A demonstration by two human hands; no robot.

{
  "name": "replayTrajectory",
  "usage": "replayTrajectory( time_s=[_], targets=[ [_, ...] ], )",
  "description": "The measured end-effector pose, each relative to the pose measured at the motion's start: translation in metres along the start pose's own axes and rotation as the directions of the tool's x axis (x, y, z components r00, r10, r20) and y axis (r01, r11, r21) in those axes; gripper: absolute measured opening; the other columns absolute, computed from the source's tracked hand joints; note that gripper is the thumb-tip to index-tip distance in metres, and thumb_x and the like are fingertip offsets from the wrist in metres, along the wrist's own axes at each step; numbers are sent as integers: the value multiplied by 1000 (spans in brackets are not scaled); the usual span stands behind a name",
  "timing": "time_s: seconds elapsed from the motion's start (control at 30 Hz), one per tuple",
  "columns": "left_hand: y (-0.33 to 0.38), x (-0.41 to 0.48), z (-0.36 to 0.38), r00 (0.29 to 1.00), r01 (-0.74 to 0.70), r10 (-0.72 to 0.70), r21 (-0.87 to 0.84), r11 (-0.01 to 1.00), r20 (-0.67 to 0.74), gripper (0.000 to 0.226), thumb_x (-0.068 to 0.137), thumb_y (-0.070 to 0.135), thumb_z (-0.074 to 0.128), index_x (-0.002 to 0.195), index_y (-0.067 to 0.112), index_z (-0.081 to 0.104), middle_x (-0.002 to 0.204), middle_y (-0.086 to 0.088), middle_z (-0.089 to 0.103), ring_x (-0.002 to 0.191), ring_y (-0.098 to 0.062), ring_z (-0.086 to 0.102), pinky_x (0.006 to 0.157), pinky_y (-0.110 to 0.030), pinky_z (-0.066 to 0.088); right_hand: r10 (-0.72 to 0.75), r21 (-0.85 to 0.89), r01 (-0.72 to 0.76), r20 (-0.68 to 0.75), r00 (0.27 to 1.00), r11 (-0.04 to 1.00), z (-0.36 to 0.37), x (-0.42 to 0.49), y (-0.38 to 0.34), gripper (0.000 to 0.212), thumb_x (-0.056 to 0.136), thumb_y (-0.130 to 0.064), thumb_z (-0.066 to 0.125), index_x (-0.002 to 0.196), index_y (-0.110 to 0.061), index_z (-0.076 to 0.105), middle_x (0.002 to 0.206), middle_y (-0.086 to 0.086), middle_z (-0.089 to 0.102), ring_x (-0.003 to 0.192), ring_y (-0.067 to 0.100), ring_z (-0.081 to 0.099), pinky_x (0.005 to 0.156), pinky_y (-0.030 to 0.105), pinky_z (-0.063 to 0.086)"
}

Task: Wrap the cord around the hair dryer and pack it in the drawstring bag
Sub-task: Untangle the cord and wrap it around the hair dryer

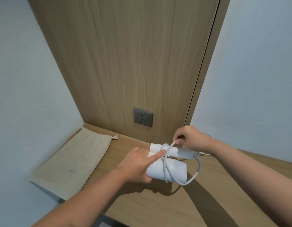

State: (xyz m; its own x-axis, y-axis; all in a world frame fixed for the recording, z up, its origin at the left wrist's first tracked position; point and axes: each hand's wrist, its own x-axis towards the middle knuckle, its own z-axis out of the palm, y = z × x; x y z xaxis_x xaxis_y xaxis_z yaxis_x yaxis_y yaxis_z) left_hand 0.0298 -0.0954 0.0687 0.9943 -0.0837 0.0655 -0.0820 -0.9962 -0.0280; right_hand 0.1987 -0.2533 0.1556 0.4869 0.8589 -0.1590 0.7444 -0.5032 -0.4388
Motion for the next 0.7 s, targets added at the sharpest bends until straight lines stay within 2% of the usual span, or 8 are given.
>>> replayTrajectory(
  time_s=[0.17,0.33,0.43,0.57,0.7],
  targets=[
    [0,-1,-4,999,-42,41,-6,999,-16,109,63,47,67,150,35,1,90,-6,60,79,-26,57,69,-33,43,35,105,-35,1,999,994,15,9,7,13,88,-16,62,77,-17,69,74,-8,63,71,6,56,60,13,37],
    [2,-1,-5,996,-89,88,-17,996,-18,106,72,48,68,143,42,-10,104,-11,60,91,-27,56,79,-35,40,98,186,-97,3,995,978,23,14,8,16,86,-20,65,70,-20,65,68,-9,62,68,7,56,61,20,42],
    [1,-2,-2,991,-123,122,-6,992,-49,108,67,50,70,147,38,-2,97,-8,62,84,-25,58,74,-34,44,136,274,-146,55,989,951,21,16,10,16,84,-21,68,67,-23,66,69,-7,64,71,10,58,66,23,46],
    [0,-2,3,987,-144,144,1,990,-68,109,63,52,72,149,34,6,93,-5,62,79,-22,59,72,-33,48,168,444,-222,160,973,868,18,16,11,21,85,-15,67,64,-17,69,51,-9,60,54,8,52,48,17,41],
    [-3,-2,2,987,-123,122,-3,992,-100,109,59,52,73,148,31,13,89,-2,62,75,-20,58,68,-31,49,168,487,-222,154,974,845,19,24,7,17,84,-16,68,67,-15,72,58,-5,64,56,7,57,49,17,44]
  ],
)
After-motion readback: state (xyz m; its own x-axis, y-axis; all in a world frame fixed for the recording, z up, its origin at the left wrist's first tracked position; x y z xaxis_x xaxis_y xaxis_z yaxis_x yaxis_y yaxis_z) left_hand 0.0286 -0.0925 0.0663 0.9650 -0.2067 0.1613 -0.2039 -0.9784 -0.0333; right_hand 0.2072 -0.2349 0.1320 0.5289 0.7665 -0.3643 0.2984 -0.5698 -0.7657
